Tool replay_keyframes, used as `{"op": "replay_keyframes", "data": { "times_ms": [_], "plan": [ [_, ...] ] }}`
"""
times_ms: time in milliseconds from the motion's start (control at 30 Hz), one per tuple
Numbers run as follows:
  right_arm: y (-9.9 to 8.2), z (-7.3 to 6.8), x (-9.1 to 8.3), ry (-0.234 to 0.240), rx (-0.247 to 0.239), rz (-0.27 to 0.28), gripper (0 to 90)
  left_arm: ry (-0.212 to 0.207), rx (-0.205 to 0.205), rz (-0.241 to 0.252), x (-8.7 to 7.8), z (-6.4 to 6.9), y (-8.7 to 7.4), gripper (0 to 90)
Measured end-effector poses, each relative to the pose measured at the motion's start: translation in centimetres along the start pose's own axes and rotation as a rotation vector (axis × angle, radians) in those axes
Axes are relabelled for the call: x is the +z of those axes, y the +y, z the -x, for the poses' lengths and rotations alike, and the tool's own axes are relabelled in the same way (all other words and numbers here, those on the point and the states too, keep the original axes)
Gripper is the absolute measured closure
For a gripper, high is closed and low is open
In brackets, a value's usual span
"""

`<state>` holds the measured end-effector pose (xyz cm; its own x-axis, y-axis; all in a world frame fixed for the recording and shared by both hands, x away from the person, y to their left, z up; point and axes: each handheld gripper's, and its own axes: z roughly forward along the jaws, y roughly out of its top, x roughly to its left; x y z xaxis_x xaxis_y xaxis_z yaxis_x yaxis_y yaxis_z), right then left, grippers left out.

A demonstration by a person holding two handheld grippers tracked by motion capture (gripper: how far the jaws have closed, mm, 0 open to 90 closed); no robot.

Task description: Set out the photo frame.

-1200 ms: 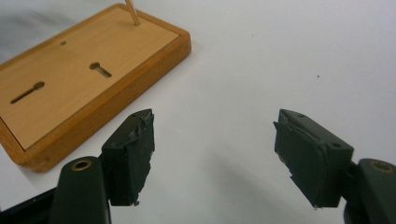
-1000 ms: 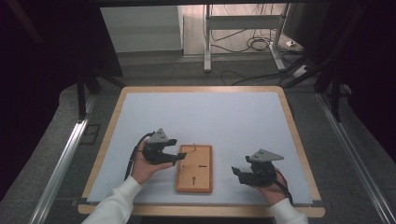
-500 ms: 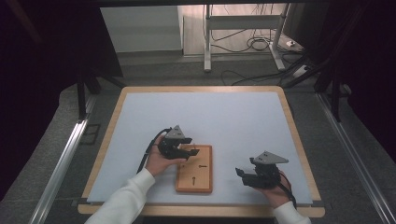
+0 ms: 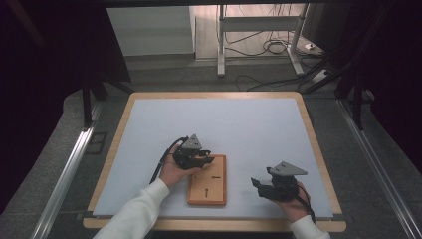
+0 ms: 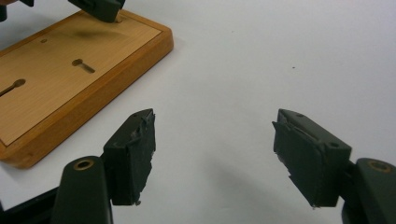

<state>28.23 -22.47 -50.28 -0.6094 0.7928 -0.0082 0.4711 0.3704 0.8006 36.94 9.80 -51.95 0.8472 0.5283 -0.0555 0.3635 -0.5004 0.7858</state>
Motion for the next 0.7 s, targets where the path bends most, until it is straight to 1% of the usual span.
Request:
{"op": "replay_keyframes", "data": {
  "times_ms": [100, 167, 267, 300, 367, 433, 467, 500, 533, 567, 600, 633, 667, 700],
  "plan": [
    [0.0, -0.1, 0.0, 0.004, -0.001, 0.004, 30.4, 0.0, -0.003, 0.002, 0.2, -0.2, -0.1, 71.7],
    [0.1, -0.2, 0.1, 0.008, -0.003, 0.005, 30.4, -0.004, -0.01, 0.001, 0.3, -0.3, -0.1, 76.9],
    [0.2, -0.5, 0.1, 0.017, -0.013, 0.008, 30.4, 0.009, -0.015, 0.003, 0.4, -0.3, -0.1, 82.6],
    [0.2, -0.6, 0.1, 0.022, -0.015, 0.009, 30.4, 0.002, -0.029, 0.006, 0.4, -0.4, -0.1, 83.3],
    [0.4, -0.9, 0.1, 0.032, -0.027, 0.013, 30.3, -0.012, -0.042, 0.002, 0.3, -0.7, -0.1, 83.7],
    [0.6, -1.5, 0.0, 0.046, -0.054, 0.021, 30.1, -0.02, -0.047, -0.001, 0.3, -0.8, -0.1, 84.0],
    [0.7, -2.0, 0.0, 0.054, -0.076, 0.025, 29.8, -0.023, -0.051, -0.002, 0.3, -0.8, -0.1, 84.0],
    [0.9, -2.7, 0.1, 0.067, -0.104, 0.027, 29.5, -0.028, -0.061, 0.002, 0.3, -0.8, -0.1, 84.0],
    [0.9, -2.7, 0.1, 0.067, -0.104, 0.027, 29.5, -0.031, -0.057, -0.004, 0.3, -0.9, -0.1, 84.0],
    [1.0, -3.6, 0.3, 0.088, -0.128, 0.025, 28.8, -0.034, -0.059, -0.007, 0.3, -1.0, -0.1, 84.0],
    [1.0, -3.6, 0.3, 0.088, -0.128, 0.025, 28.8, -0.036, -0.061, -0.009, 0.3, -1.0, -0.1, 84.0],
    [1.0, -4.1, 0.4, 0.096, -0.138, 0.025, 28.3, -0.043, -0.066, -0.012, 0.3, -1.1, 0.0, 84.0],
    [1.1, -4.9, 0.6, 0.107, -0.167, 0.023, 27.1, -0.047, -0.068, -0.016, 0.3, -1.2, 0.0, 83.9],
    [1.2, -5.3, 0.6, 0.11, -0.182, 0.023, 26.6, -0.054, -0.071, -0.018, 0.3, -1.2, 0.1, 83.8]
  ]
}}
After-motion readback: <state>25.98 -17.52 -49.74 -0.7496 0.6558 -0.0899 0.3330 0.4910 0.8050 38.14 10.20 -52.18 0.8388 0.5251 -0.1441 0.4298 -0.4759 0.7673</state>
